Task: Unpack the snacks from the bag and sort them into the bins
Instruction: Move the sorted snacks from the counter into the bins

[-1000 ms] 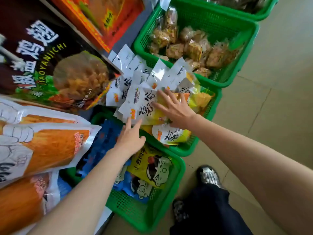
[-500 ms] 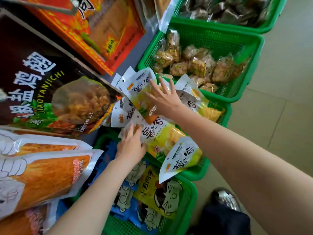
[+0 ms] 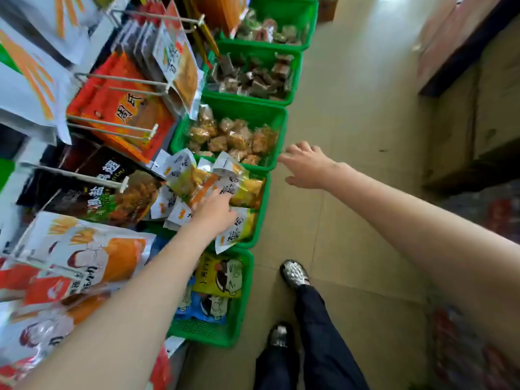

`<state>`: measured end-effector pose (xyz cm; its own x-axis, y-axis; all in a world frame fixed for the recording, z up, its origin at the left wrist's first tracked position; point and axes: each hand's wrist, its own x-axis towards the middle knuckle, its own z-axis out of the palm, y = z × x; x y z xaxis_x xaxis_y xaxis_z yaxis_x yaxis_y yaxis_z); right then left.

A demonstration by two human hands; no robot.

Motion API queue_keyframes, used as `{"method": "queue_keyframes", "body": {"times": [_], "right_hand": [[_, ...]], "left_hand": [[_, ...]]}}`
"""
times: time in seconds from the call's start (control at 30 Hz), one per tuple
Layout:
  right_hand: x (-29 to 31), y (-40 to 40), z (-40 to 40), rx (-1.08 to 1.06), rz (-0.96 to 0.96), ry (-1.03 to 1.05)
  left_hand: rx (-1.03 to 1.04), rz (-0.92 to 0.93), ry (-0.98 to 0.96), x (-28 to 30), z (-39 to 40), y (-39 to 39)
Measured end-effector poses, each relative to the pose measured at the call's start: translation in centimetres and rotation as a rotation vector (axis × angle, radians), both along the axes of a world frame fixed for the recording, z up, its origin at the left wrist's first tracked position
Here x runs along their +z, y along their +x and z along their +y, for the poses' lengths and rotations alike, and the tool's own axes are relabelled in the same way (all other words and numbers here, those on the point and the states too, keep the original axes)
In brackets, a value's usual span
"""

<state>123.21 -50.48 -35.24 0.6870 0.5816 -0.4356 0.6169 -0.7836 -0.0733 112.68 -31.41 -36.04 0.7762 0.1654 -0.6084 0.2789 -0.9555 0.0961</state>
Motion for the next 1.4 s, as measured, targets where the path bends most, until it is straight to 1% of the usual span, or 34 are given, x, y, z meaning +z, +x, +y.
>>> {"method": "queue_keyframes", "body": {"times": [0.1,0.17,0.27,0.3,0.33,0.37,0.47,0.53,0.6,0.67,0.73,0.77,0.83,0.93,1.07,1.2,1.3,1.4], "right_hand": [[7.0,-5.2,-8.6,-0.157,0.043,-0.071],[11.5,-9.0,-13.9,-0.259,0.031,-0.060],[18.1,-15.7,-22.5,-0.445,-0.046,-0.002],[21.0,-18.7,-26.4,-0.530,-0.104,0.004],[22.2,-20.3,-28.4,-0.566,-0.132,0.021],[24.2,-22.9,-31.6,-0.647,-0.188,0.024],[30.8,-34.1,-42.0,-0.988,-0.407,0.009],[33.4,-41.8,-47.6,-1.173,-0.534,0.005],[34.4,-48.5,-52.2,-1.336,-0.604,-0.001],[34.0,-54.3,-55.8,-1.478,-0.588,-0.012],[33.0,-59.1,-59.1,-1.600,-0.514,-0.049],[32.5,-61.1,-61.1,-1.643,-0.467,-0.074],[31.3,-64.2,-65.4,-1.706,-0.390,-0.107],[28.7,-67.7,-71.5,-1.807,-0.281,-0.076],[24.5,-69.8,-78.7,-1.929,-0.150,0.051],[20.2,-71.0,-84.1,-2.009,-0.062,0.155],[18.0,-71.9,-88.9,-2.060,-0.081,0.207],[16.6,-72.4,-93.6,-2.120,-0.158,0.270]], "left_hand": [[-0.173,-0.097,0.014,6.7,-5.6,-1.3],[-0.290,-0.201,-0.019,11.3,-10.0,-2.6],[-0.546,-0.304,-0.033,17.0,-17.8,-5.2],[-0.662,-0.349,-0.043,18.9,-21.7,-5.8],[-0.714,-0.346,-0.045,19.7,-23.4,-6.3],[-0.795,-0.375,-0.073,21.1,-26.5,-7.0],[-1.076,-0.551,-0.241,25.8,-38.4,-11.1],[-1.244,-0.675,-0.376,28.4,-45.9,-14.9],[-1.427,-0.770,-0.490,30.2,-52.8,-19.1],[-1.601,-0.829,-0.551,31.1,-58.9,-23.2],[-1.730,-0.812,-0.528,31.7,-64.6,-26.9],[-1.766,-0.795,-0.537,31.6,-67.3,-28.6],[-1.769,-0.719,-0.590,30.9,-72.4,-31.7],[-1.818,-0.657,-0.515,28.9,-78.4,-34.7],[-1.859,-0.482,-0.415,26.6,-85.0,-36.7],[-1.883,-0.390,-0.360,24.6,-90.1,-38.2],[-1.909,-0.329,-0.372,23.2,-94.5,-39.5],[-1.909,-0.265,-0.374,21.5,-98.5,-40.7]]}}
